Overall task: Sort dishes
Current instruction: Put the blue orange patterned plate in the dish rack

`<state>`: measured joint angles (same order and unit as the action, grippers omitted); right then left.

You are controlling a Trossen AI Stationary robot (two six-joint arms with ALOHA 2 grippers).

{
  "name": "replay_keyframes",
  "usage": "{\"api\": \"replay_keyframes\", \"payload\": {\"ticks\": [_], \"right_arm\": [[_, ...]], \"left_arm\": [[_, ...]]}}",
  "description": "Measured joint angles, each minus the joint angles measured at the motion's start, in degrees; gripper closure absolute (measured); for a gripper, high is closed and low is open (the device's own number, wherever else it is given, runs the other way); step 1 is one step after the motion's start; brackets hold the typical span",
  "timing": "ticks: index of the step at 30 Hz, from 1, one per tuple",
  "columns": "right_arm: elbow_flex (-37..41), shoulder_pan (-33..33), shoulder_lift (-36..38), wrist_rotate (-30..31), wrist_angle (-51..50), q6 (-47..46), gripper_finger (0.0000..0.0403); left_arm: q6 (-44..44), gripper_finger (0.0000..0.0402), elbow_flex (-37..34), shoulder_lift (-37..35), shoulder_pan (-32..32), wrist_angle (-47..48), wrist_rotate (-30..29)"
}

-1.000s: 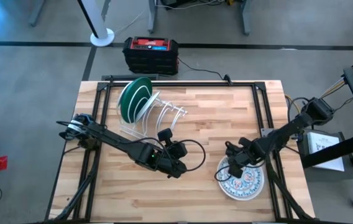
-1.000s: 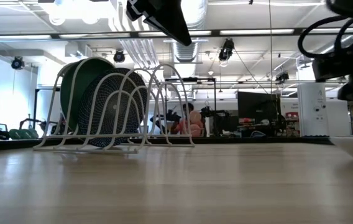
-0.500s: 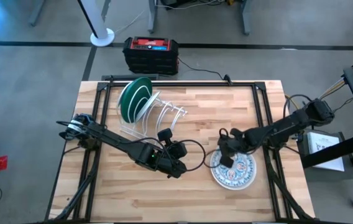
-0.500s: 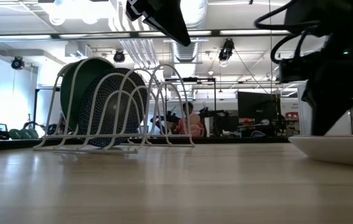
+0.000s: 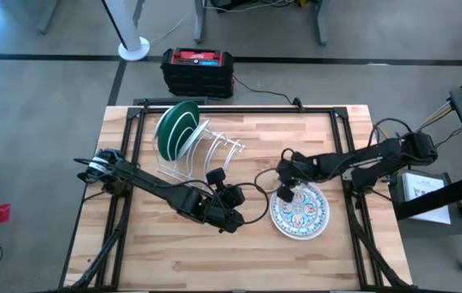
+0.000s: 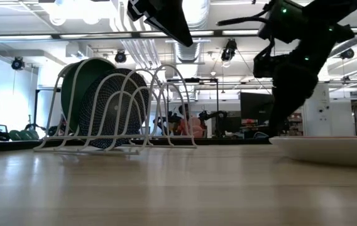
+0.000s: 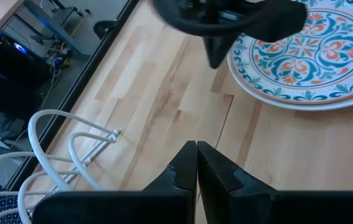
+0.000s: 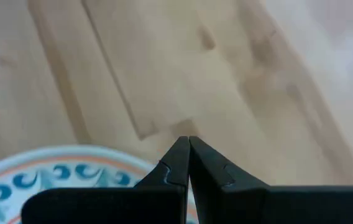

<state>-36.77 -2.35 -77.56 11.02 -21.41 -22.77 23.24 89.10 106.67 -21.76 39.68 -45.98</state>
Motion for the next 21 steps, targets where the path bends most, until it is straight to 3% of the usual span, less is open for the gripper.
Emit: {"api": "replay_keyframes", "payload": {"ticks": [6,11,17,21], "right_arm": [[-3.21,1.19,2.14,-0.36,-3.06,3.12,0.0401],[-4.99,1.14,8.13,-0.48,-7.6,4.01,0.0401],[-5.17,0.16,19.16,-0.56,-13.8,1.64,0.0401],[-4.47,-0.91,25.57,-0.54,-18.67,-0.82,0.0401]], "left_arm": [[-1.78,0.0401,0.0,0.0,0.16,-4.02,-1.44],[-13.09,0.0401,2.22,-0.07,0.2,-12.96,-3.28],[-21.23,0.0401,5.33,-0.09,0.47,-13.14,-12.43],[-25.05,0.0401,6.52,-0.09,1.74,-14.02,-8.77]]}}
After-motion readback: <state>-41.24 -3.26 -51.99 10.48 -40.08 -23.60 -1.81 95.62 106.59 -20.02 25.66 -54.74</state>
